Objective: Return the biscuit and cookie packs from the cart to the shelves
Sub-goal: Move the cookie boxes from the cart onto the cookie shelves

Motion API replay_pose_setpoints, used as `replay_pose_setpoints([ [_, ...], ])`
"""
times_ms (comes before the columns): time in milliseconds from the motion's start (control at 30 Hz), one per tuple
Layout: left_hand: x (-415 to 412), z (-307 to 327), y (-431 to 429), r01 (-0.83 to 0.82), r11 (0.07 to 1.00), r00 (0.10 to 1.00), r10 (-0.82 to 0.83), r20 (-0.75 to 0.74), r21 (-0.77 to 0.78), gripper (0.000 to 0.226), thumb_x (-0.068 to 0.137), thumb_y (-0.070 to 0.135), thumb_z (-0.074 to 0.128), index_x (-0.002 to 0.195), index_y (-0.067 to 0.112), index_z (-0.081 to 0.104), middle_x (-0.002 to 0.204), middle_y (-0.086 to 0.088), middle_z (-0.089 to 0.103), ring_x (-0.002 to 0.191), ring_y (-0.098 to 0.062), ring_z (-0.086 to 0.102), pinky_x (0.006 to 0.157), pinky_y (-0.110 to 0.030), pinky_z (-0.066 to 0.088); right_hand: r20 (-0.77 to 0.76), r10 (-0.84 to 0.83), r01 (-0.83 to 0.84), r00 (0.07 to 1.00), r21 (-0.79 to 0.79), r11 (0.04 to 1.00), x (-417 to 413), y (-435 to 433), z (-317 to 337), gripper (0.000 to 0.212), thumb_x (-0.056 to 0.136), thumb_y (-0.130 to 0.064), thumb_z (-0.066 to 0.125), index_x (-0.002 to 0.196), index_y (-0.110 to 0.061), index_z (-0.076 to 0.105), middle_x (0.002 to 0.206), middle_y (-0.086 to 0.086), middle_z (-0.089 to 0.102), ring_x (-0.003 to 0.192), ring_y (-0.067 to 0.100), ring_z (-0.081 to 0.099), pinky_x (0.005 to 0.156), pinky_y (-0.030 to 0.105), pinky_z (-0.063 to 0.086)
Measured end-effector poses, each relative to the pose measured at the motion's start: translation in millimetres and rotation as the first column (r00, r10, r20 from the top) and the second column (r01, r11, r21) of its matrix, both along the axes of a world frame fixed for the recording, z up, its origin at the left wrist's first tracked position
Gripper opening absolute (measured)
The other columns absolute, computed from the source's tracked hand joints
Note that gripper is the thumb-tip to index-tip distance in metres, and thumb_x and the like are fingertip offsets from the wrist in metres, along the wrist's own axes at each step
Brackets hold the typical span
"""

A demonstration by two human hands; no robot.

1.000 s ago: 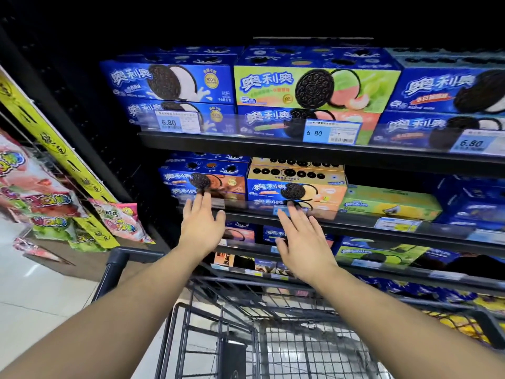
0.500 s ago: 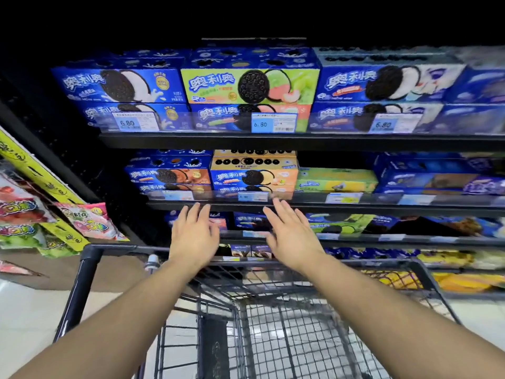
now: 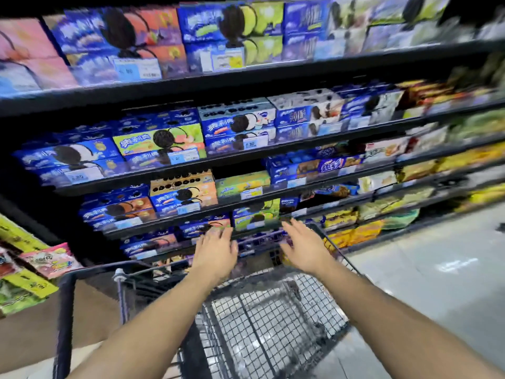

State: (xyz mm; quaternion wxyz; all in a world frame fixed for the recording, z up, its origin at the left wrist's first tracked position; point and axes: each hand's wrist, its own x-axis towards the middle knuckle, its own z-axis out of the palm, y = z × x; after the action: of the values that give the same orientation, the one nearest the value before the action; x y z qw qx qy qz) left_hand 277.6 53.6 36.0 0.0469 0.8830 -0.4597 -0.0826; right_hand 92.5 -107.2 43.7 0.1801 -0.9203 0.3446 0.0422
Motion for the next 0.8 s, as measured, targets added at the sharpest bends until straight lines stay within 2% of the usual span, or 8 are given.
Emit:
replay_pose_setpoints([
  [100, -30.1, 18.9, -26.5, 0.058, 0.998, 0.998, -0.058, -0.003, 0.019, 0.053, 0.103, 0.042, 0.035, 0.149, 0.017, 0.042, 0.150, -0.007, 0.046, 0.139, -0.028, 0.040, 0.117, -0.045, 0.032, -0.021, -0.038, 0.037, 0.999, -0.016, 0.999, -37.7, -13.4, 16.7, 0.064, 0.104, -0.042, 0.043, 0.160, -0.023, 0.020, 0.166, 0.007, 0.020, 0.150, 0.026, 0.024, 0.121, 0.040, 0.026],
  [200, -61.8, 34.3, -53.9, 0.119, 0.992, 0.993, -0.120, 0.017, 0.035, 0.052, 0.103, 0.043, 0.034, 0.146, 0.017, 0.044, 0.143, -0.007, 0.052, 0.132, -0.029, 0.046, 0.112, -0.046, 0.037, -0.043, -0.072, 0.073, 0.996, 0.001, 0.997, -73.5, -33.9, 32.8, 0.063, 0.104, -0.042, 0.042, 0.160, -0.025, 0.018, 0.167, 0.006, 0.017, 0.152, 0.026, 0.019, 0.122, 0.039, 0.022],
  [333, -102.4, 55.0, -95.6, 0.157, 0.987, 0.987, -0.158, 0.010, 0.030, 0.052, 0.103, 0.043, 0.035, 0.149, 0.021, 0.041, 0.147, -0.008, 0.048, 0.133, -0.030, 0.046, 0.111, -0.044, 0.037, -0.045, -0.086, 0.085, 0.995, -0.009, 0.996, -110.1, -77.4, 53.4, 0.063, 0.105, -0.045, 0.041, 0.160, -0.025, 0.019, 0.167, 0.006, 0.018, 0.153, 0.025, 0.017, 0.122, 0.040, 0.021],
  [633, -183.4, 114.8, -246.8, 0.250, 0.955, 0.968, -0.250, 0.019, -0.160, 0.050, 0.103, 0.041, 0.040, 0.150, 0.024, 0.039, 0.148, -0.001, 0.046, 0.135, -0.025, 0.044, 0.113, -0.042, 0.036, 0.011, -0.072, 0.072, 0.997, -0.088, 0.993, -194.4, -222.1, 119.4, 0.063, 0.103, -0.045, 0.044, 0.159, -0.026, 0.022, 0.164, 0.009, 0.025, 0.150, 0.030, 0.024, 0.120, 0.046, 0.027],
  [800, -217.5, 144.8, -324.1, 0.259, 0.935, 0.965, -0.261, 0.024, -0.243, 0.047, 0.103, 0.040, 0.043, 0.146, 0.021, 0.046, 0.145, -0.001, 0.050, 0.135, -0.024, 0.044, 0.111, -0.042, 0.038, 0.003, -0.051, 0.051, 0.999, -0.121, 0.991, -230.7, -296.1, 152.2, 0.064, 0.105, -0.045, 0.042, 0.160, -0.026, 0.017, 0.167, 0.006, 0.019, 0.154, 0.026, 0.016, 0.122, 0.046, 0.023],
])
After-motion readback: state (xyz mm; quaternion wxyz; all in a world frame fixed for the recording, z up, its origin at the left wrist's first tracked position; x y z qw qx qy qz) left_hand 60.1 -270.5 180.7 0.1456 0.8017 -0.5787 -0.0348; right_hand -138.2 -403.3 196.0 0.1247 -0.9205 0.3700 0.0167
